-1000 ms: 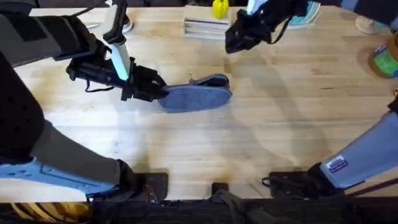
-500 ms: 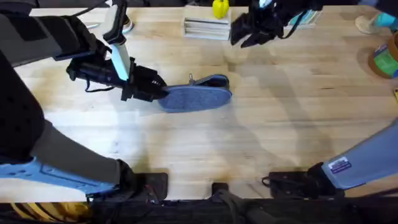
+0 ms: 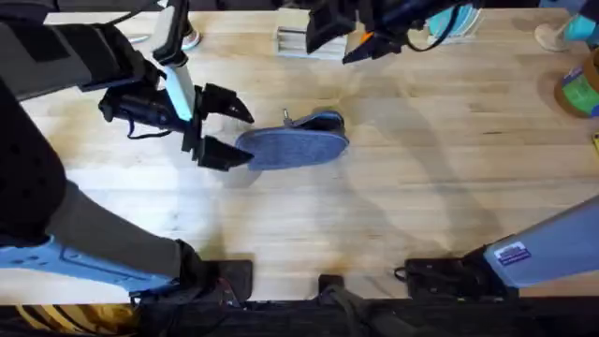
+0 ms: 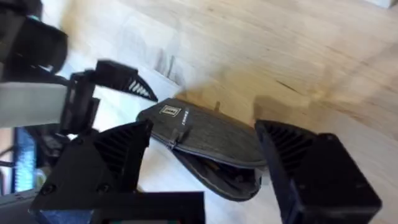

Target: Unzip the bag, pick up the pens from the table one at a time and place them inside, then zip the bag closed.

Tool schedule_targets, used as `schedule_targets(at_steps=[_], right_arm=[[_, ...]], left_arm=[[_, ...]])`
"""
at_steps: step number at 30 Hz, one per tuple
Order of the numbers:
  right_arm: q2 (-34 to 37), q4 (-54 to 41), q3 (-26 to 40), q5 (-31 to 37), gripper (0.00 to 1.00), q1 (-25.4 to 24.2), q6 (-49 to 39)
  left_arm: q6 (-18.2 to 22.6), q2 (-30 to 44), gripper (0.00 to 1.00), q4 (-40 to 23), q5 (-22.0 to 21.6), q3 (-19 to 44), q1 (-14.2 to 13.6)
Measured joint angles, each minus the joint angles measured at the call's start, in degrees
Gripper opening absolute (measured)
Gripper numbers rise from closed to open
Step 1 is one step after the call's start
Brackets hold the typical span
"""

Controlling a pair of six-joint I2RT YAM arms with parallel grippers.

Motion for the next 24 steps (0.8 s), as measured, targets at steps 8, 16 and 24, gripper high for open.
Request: schedule_targets(at_steps=[8, 16, 24], right_arm=[[0.00, 2.83, 0.00, 10.38, 0.993, 11.80, -1.86], [0.33, 3.15, 0.02, 14.01, 0.993, 14.43, 3.30], [4.49, 0.30, 0.00, 14.12, 0.993, 15.41, 8.23]], left_arm=[[-0.19, 0.00, 0.993, 0.01, -0.07, 0.00, 0.04], [1.40, 0.00, 0.994, -6.71, -0.47, 2.20, 3.97], [10.57, 0.00, 0.992, -19.05, -2.40, 12.90, 14.42]])
